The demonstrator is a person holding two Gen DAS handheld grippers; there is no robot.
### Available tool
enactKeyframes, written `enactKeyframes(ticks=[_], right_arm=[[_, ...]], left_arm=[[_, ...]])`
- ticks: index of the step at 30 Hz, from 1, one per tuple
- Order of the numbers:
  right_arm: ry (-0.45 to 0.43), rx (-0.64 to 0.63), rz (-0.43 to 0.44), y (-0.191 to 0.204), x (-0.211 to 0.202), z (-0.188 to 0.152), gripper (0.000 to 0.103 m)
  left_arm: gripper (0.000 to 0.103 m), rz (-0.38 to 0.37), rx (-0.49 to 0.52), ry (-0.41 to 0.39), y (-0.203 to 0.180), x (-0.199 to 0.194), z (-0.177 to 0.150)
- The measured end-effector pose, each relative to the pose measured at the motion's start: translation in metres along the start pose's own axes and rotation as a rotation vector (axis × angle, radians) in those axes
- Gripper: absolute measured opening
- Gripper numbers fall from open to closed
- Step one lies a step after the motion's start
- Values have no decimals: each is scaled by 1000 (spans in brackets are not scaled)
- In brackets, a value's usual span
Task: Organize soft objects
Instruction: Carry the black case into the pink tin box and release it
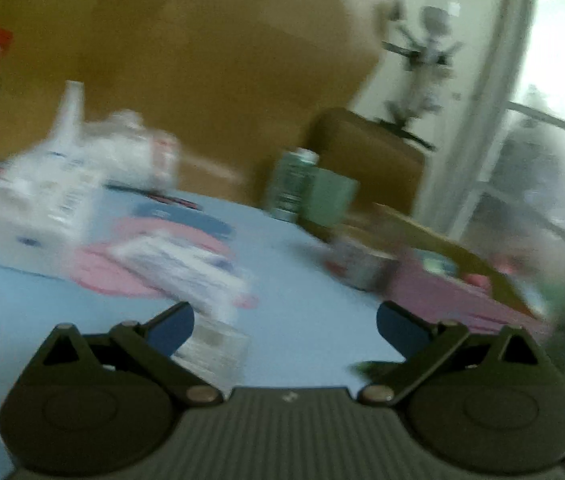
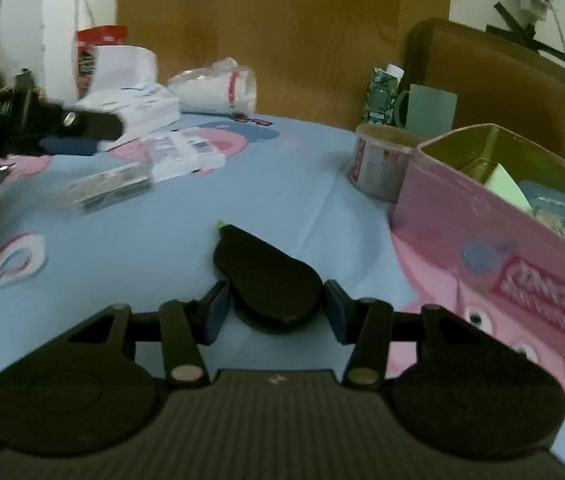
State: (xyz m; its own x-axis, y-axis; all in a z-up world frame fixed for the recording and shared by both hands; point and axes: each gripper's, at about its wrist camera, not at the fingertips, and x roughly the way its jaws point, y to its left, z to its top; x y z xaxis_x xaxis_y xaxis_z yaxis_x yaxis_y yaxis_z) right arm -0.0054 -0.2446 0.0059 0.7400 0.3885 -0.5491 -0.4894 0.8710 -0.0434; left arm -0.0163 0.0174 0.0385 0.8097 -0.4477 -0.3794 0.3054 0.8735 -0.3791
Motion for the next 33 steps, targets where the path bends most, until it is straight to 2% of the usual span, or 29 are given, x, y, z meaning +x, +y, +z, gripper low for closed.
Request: enactKeyframes(ticks=[2, 5, 9, 13, 17, 21, 24, 27, 33], right_arm=[[-18, 9, 12, 1, -8, -8, 54], [-26, 36, 29, -3, -9, -12, 54], [-48, 64, 32, -5, -12, -17, 54], [-68, 51, 39, -6, -14, -21, 55], [-76, 36, 56, -7, -12, -20, 55], [-83, 24, 74, -6, -13, -19, 51], [-117, 2, 31, -4, -19, -23, 51], [-161, 60, 15, -17, -30, -22, 51], [-296, 88, -131, -40, -62, -10, 51]], left_arm=[[100, -50, 29, 39, -22, 3, 1], [97, -93, 45, 145, -48, 18, -1], [92, -175, -93, 307, -56, 47, -11], [92, -211, -198, 381, -55, 66, -21], [94, -205, -254, 375, -53, 78, -20], [91, -207, -310, 378, -51, 94, -14], [88, -212, -273, 385, -60, 97, -9], [88, -245, -237, 370, -77, 102, 3], [88, -336, -95, 333, -135, 124, 40]])
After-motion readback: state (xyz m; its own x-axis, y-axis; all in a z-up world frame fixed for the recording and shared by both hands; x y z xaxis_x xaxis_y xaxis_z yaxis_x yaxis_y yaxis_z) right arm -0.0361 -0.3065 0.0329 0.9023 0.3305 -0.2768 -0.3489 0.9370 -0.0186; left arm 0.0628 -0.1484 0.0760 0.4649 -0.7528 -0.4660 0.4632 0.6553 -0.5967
